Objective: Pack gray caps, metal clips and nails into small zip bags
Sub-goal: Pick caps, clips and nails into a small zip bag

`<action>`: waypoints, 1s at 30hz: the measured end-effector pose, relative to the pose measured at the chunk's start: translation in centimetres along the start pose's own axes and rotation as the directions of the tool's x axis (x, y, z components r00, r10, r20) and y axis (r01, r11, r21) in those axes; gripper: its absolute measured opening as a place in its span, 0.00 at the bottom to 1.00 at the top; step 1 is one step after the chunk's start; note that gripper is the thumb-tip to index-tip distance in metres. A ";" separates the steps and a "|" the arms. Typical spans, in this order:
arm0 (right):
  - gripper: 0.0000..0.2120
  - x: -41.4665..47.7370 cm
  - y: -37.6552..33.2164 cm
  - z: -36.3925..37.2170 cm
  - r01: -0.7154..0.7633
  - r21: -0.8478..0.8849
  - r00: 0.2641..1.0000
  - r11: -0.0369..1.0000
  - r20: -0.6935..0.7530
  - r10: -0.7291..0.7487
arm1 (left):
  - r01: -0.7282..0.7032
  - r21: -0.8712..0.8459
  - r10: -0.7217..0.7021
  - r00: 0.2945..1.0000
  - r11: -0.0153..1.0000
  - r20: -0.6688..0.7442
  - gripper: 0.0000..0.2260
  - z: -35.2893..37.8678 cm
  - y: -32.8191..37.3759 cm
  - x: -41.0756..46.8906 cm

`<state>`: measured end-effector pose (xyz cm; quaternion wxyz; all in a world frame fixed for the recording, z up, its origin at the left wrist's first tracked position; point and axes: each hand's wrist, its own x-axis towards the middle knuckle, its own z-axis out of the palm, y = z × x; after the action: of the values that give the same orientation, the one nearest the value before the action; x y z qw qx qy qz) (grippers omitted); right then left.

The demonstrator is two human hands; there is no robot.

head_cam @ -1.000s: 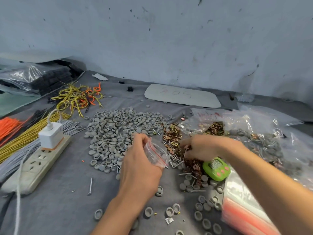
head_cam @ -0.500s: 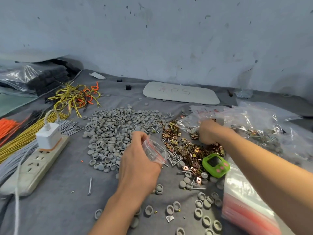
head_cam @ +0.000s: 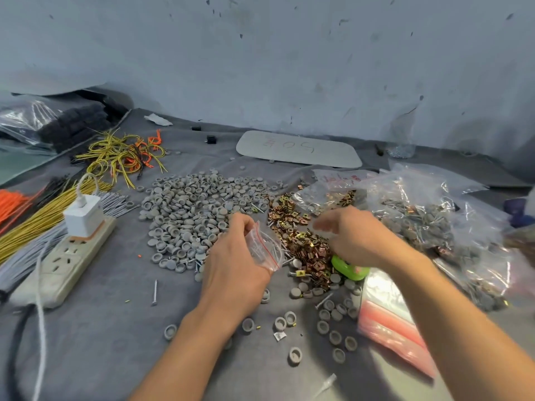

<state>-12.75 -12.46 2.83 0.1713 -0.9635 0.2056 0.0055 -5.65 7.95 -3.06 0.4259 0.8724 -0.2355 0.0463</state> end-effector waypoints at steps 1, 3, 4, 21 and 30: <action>0.28 -0.9 -0.3 0.9 0.005 -0.011 1.000 1.000 -0.007 -0.005 | 0.001 0.009 -0.002 1.000 1.000 0.011 0.28 0.0 0.0 0.0; 0.28 -2.4 -1.0 3.2 0.020 -0.094 1.000 0.995 -0.020 -0.022 | 0.000 0.026 -0.001 0.999 1.000 0.033 0.28 0.1 0.0 -0.2; 0.28 -2.7 -1.3 4.3 0.029 -0.146 0.998 0.989 -0.053 -0.037 | -0.004 0.028 0.003 0.999 1.000 0.044 0.28 0.1 0.0 -0.3; 0.15 -3.9 -1.2 6.9 0.004 0.145 0.955 0.989 -0.293 0.040 | -0.062 0.057 0.054 0.990 0.996 0.127 0.30 -0.1 -0.5 -1.4; 0.14 -5.5 -0.6 6.1 -0.036 0.398 0.911 0.916 -0.364 0.194 | -0.154 0.105 0.133 0.975 0.982 0.179 0.40 -0.9 -0.4 -2.2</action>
<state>-17.18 -7.69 -2.29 0.3103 -0.8781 0.2906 -0.2196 -7.35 9.65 -3.37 0.3470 0.8775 -0.3307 0.0156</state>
